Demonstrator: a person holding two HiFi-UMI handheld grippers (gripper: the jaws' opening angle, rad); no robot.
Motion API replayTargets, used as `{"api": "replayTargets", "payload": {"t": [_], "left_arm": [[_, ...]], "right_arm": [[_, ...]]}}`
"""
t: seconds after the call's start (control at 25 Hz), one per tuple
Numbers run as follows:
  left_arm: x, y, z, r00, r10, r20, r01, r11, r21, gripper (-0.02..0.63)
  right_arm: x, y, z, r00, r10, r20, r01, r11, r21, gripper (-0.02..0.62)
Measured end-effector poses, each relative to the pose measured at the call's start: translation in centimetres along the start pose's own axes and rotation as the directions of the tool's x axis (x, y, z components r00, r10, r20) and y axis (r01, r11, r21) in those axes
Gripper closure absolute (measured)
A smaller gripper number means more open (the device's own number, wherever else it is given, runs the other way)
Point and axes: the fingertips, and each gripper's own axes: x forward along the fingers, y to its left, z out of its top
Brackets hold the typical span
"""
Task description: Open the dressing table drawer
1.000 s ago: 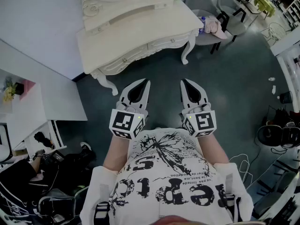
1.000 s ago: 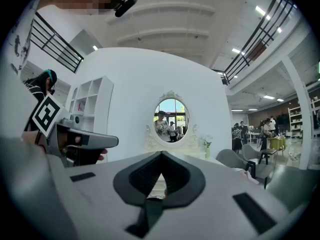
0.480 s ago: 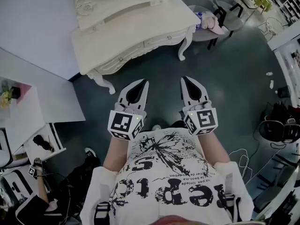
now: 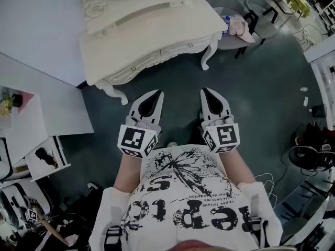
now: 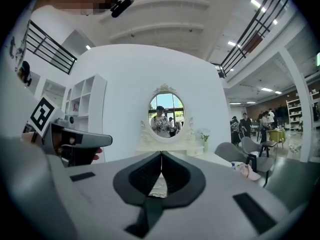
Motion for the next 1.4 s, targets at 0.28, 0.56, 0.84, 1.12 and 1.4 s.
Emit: {"api": "replayTargets", "payload": {"t": [0.28, 0.56, 0.84, 1.12, 1.4], "left_arm": [[7.3, 0.2, 0.2, 0.993, 0.12, -0.004, -0.12, 0.993, 0.006, 0.592], [18.9, 1.0, 2.9, 0.979, 0.204, 0.015, -0.203, 0.979, -0.032, 0.592], [28.1, 0.5, 3.8, 0.968, 0.252, 0.017, -0.25, 0.967, -0.056, 0.592], [32.3, 4.2, 2.3, 0.952, 0.305, -0.033, -0.306, 0.949, -0.07, 0.592], [37.3, 11.9, 2.5, 0.954, 0.298, -0.023, -0.298, 0.95, -0.089, 0.592]], "right_arm": [[4.9, -7.4, -0.2, 0.995, 0.098, -0.002, -0.098, 0.995, -0.012, 0.578], [11.8, -17.5, 2.1, 0.987, 0.163, -0.016, -0.163, 0.986, -0.022, 0.577], [17.2, -25.9, 2.7, 0.977, 0.209, -0.043, -0.21, 0.977, -0.031, 0.577], [22.7, -28.4, 1.1, 0.965, 0.247, -0.082, -0.249, 0.969, -0.01, 0.577], [31.3, -28.8, 0.8, 0.963, 0.247, -0.107, -0.253, 0.966, -0.048, 0.577]]}}
